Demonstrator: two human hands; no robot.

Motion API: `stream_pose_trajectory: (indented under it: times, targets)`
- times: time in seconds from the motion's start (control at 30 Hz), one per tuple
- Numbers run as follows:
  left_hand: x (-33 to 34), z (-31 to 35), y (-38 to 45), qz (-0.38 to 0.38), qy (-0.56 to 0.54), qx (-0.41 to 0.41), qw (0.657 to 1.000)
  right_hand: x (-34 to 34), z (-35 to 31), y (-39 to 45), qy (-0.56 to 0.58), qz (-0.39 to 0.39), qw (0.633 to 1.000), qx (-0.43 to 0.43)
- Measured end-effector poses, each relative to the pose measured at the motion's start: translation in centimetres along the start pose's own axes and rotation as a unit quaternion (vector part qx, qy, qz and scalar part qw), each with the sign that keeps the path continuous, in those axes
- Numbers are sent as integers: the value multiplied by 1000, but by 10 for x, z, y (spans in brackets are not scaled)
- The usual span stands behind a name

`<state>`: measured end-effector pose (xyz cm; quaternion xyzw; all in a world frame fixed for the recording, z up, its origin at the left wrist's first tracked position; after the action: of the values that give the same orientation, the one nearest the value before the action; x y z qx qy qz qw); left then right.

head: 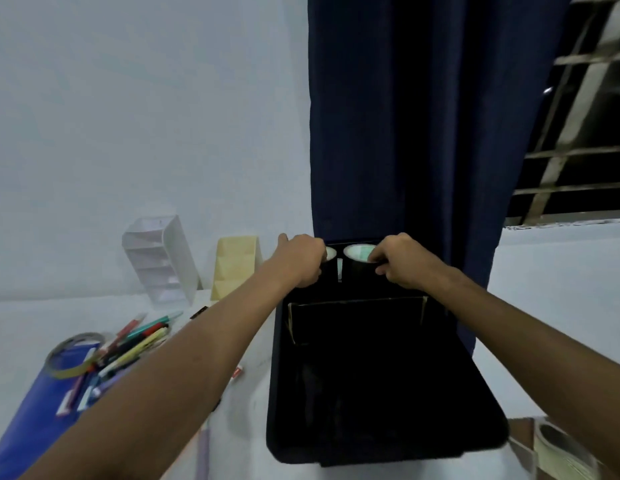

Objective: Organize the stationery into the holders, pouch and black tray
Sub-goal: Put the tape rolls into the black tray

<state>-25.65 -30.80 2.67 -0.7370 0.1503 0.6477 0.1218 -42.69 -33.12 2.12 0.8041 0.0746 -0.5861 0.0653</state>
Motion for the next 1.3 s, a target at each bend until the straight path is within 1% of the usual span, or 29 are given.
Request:
stream_pose_trajectory:
  times: [0.2, 0.6, 0.77, 0.87, 0.97, 1.0, 1.07, 1.17, 1.3]
  targets:
    - [18, 1, 2, -35, -24, 25, 999, 13, 6, 7, -6, -20, 1000, -5]
    - [34, -5, 7, -66, -56, 17, 996, 24, 14, 31, -19, -49, 999, 5]
    - [40, -6, 11, -74, -67, 14, 995, 36, 14, 28, -21, -104, 994, -5]
    - [47, -5, 14, -93, -68, 17, 993, 46, 16, 26, -52, -115, 992, 1]
    - [55, -5, 16, -128, -44, 31, 990, 49, 21, 27, -53, -122, 991, 19]
    - [58, -5, 17, -133, -43, 35, 990, 50, 22, 29, -59, -133, 989, 23]
    - [65, -8, 18, -138, -64, 31, 988, 54, 22, 31, -79, -180, 980, 24]
    - [71, -10, 22, -149, -86, 53, 984, 60, 21, 28, -49, -253, 965, 36]
    - [74, -10, 25, -167, -99, 88, 977, 65, 23, 30, -6, -258, 965, 45]
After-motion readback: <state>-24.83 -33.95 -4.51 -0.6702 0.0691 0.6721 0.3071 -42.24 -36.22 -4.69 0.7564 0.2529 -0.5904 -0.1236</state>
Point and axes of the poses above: each hand's wrist, its own y-axis towards the middle knuckle, its own x-axis out of the palm, z = x × y, the point moved 5 cm from there along y, towards the middle knuckle, and after that the axes turned 14 degrees about x, right-handed, at the moved point
